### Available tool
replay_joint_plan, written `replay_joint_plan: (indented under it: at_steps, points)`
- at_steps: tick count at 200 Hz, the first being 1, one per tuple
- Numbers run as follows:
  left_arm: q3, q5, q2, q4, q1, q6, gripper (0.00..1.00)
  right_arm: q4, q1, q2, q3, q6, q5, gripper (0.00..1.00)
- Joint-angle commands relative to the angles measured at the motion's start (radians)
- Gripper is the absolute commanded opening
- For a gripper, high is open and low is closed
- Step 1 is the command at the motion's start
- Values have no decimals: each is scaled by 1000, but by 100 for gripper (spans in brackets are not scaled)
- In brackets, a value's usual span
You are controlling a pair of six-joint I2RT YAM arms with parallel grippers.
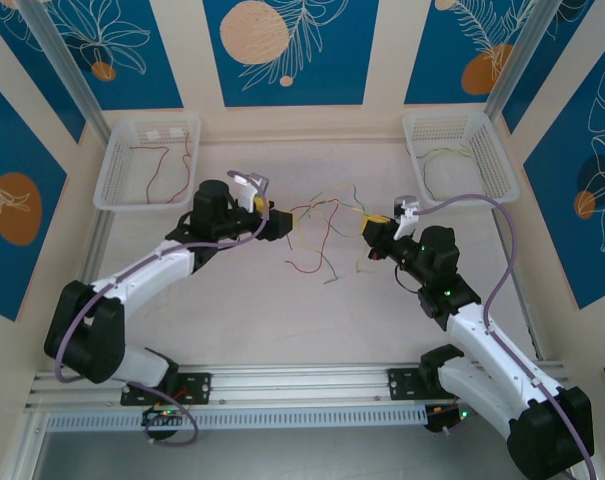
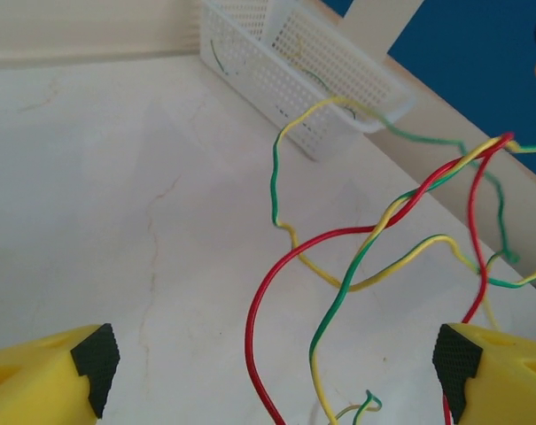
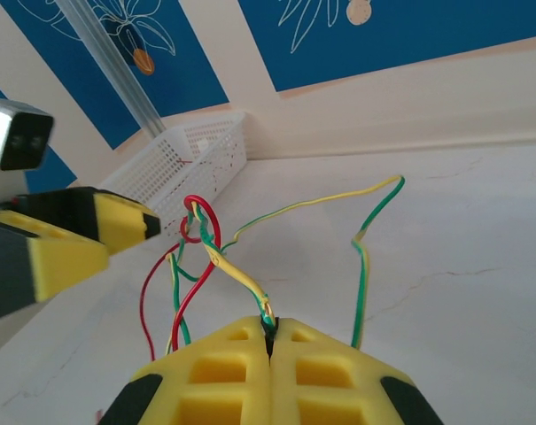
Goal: Untangle the cables
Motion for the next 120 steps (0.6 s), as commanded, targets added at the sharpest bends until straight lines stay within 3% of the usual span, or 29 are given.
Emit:
replay_joint_plan:
  at_steps: [1, 28, 48, 56, 77, 90, 103, 112, 120]
  points:
    - [31, -6, 32, -8, -5, -13, 89, 35, 9, -24, -7, -23, -15, 0]
    - [61, 28, 100, 11, -20, -38, 86, 34, 15, -31, -6, -28, -10, 0]
    - [80, 27, 143, 15, -38, -42, 77, 28, 16, -30, -1, -30, -9, 0]
    - [83, 27, 155, 24, -41, -42, 69, 28, 17, -30, 0, -32, -9, 0]
    - [75, -9, 152, 44, -41, -48, 31, 18, 17, -32, 1, -34, 2, 0]
    - [70, -37, 137, 43, -41, -41, 15, 8, 17, -36, -1, -38, 11, 0]
    - [73, -60, 121, 19, -41, -27, 11, 6, 18, -41, -3, -40, 17, 0]
    - [76, -66, 112, 3, -41, -14, 0, 5, 18, -42, -4, -41, 26, 0]
    - [76, -78, 104, -10, -40, -8, 0, 5, 17, -42, -5, -41, 32, 0]
